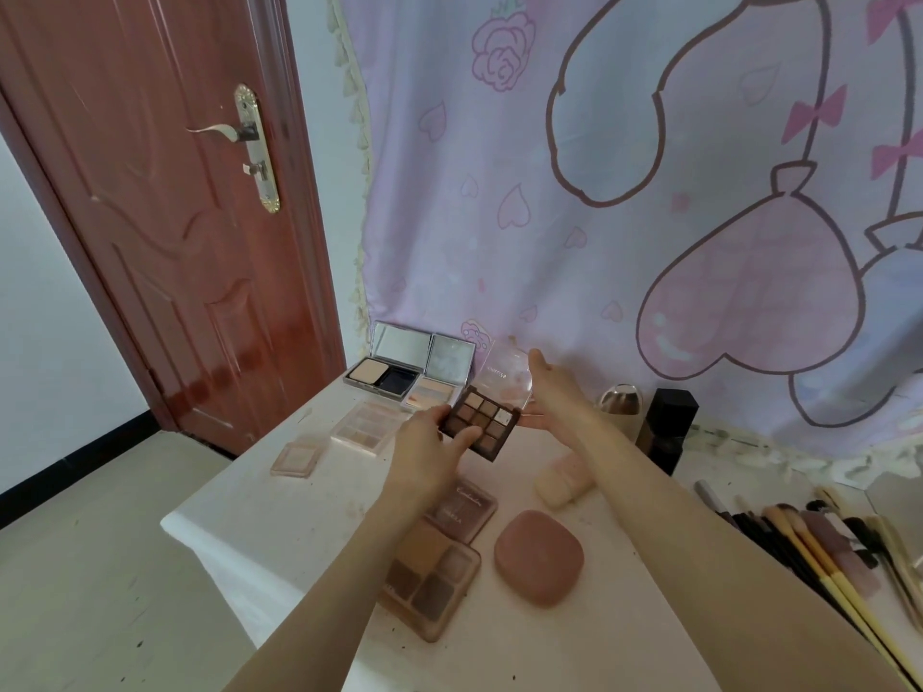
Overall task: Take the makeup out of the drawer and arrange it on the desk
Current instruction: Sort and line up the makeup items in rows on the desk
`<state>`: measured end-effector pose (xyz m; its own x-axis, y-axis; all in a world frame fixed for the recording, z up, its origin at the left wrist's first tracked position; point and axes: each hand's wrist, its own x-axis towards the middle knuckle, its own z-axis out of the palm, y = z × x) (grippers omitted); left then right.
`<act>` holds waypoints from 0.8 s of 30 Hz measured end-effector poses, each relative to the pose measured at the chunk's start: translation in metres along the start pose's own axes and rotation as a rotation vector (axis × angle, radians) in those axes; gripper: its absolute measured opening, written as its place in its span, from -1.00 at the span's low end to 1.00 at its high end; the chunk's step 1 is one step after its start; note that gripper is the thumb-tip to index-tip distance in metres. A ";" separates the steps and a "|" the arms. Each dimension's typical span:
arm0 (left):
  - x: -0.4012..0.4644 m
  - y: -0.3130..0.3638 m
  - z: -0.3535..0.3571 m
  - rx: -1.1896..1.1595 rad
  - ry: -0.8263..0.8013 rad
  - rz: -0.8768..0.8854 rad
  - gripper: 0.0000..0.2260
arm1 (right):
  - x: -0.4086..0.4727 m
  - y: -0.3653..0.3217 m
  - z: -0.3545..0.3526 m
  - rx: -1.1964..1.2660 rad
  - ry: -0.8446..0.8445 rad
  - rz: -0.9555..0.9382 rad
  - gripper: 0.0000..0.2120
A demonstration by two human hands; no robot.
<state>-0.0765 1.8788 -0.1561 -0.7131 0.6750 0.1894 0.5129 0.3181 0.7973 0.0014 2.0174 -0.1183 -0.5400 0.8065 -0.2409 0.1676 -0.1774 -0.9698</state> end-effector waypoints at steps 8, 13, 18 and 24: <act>0.041 -0.003 0.032 0.716 -0.077 0.124 -0.36 | 0.043 0.002 0.006 -0.043 0.042 0.043 -0.84; 0.050 -0.012 0.045 0.769 -0.038 0.187 -0.30 | 0.068 0.008 0.007 -0.124 0.058 0.057 -0.72; 0.048 -0.017 0.054 0.735 -0.006 0.197 -0.28 | 0.078 0.015 0.009 -0.184 0.107 0.004 -0.78; 0.047 -0.014 0.058 0.747 0.016 0.229 -0.27 | 0.085 0.023 0.014 -0.179 0.152 0.045 -0.76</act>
<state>-0.0895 1.9450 -0.1918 -0.5543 0.7702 0.3155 0.8301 0.5394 0.1414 -0.0524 2.0738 -0.1618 -0.4004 0.8780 -0.2623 0.3401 -0.1234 -0.9322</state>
